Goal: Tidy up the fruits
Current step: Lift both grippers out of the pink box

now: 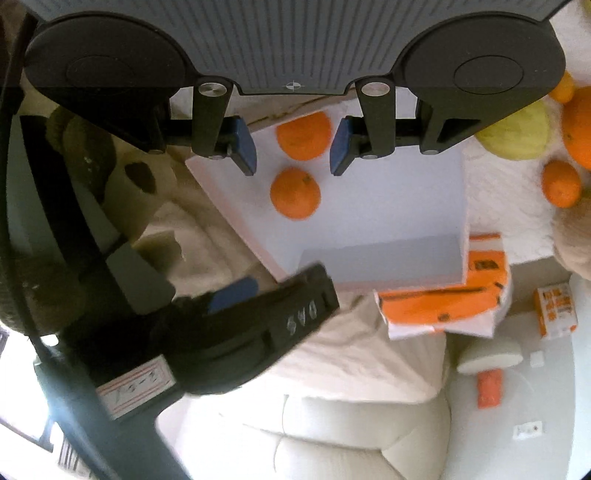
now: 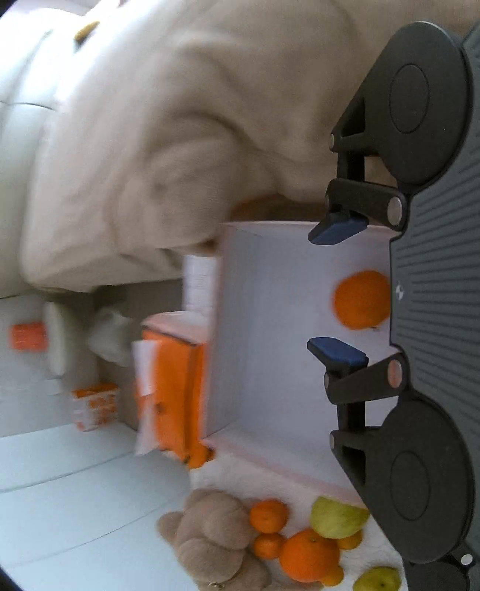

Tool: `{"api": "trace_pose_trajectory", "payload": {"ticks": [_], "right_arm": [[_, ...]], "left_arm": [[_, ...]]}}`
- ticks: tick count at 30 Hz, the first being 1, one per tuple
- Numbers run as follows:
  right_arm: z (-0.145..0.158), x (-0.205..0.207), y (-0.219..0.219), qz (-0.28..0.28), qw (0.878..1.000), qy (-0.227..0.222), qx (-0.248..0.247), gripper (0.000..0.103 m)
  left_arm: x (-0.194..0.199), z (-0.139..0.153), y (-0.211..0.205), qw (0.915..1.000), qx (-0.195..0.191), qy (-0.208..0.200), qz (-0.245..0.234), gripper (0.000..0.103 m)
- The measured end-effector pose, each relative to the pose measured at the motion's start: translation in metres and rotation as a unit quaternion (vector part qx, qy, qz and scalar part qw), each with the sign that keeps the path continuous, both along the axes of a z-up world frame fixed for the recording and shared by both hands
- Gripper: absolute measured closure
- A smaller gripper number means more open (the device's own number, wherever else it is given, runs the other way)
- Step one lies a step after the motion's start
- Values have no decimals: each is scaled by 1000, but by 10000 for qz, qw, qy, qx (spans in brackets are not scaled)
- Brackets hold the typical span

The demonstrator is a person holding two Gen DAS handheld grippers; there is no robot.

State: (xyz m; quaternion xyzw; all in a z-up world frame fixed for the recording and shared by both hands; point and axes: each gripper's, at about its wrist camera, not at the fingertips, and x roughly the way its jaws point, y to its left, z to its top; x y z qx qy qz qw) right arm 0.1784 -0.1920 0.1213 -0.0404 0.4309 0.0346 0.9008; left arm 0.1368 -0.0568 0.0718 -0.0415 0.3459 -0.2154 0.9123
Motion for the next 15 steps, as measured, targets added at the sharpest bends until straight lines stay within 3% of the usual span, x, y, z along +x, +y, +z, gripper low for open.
{"api": "trace_pose_trajectory", "payload": {"ticks": [4,10,15], "right_arm": [[29,-28,13,-199,9942,-1055,112,24],[24,-68,24,-268,9826,-1630,848,23],[-9,-120,52,128,9771,-2023,646,23]], "left_arm": [[-32,15,24,9971,-167,-651,367,55],[-63,27,76,9872,-106,-1096,1152,55],[-99,22,140,9670,-276,-1272,2189,55]]}}
